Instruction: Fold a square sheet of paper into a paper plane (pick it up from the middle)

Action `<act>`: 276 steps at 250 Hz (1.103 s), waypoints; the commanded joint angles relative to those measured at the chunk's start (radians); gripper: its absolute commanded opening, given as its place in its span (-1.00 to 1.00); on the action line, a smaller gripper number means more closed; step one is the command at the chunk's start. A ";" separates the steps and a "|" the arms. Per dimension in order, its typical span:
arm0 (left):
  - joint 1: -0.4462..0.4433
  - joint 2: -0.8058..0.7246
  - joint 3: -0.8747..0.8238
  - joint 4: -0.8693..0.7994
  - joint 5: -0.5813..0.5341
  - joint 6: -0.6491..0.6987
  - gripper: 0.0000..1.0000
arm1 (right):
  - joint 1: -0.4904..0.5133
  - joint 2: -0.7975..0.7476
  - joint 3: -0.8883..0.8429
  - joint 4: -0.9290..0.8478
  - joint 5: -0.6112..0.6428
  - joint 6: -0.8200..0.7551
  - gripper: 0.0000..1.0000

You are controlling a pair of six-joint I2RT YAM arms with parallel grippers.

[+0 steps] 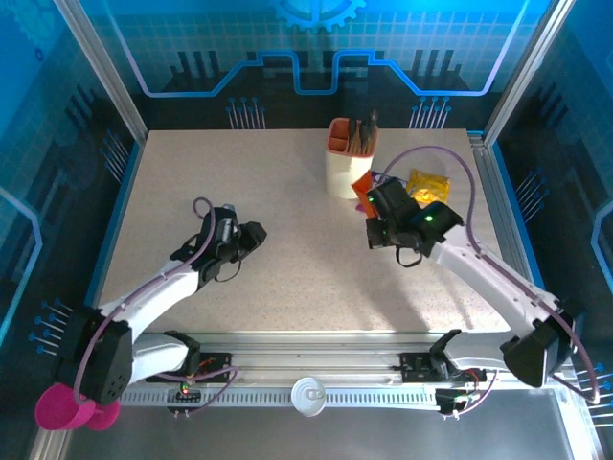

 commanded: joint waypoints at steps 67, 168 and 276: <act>0.033 -0.177 -0.061 -0.139 -0.033 -0.005 -0.23 | 0.194 0.354 0.020 -0.399 0.547 0.237 -1.00; 0.052 -0.195 -0.054 -0.175 0.016 -0.023 -0.22 | 0.493 0.853 0.212 -0.316 0.344 0.327 -0.27; 0.047 -0.169 0.029 -0.206 0.136 0.051 -0.08 | 0.219 0.355 0.072 0.035 -0.102 0.114 0.91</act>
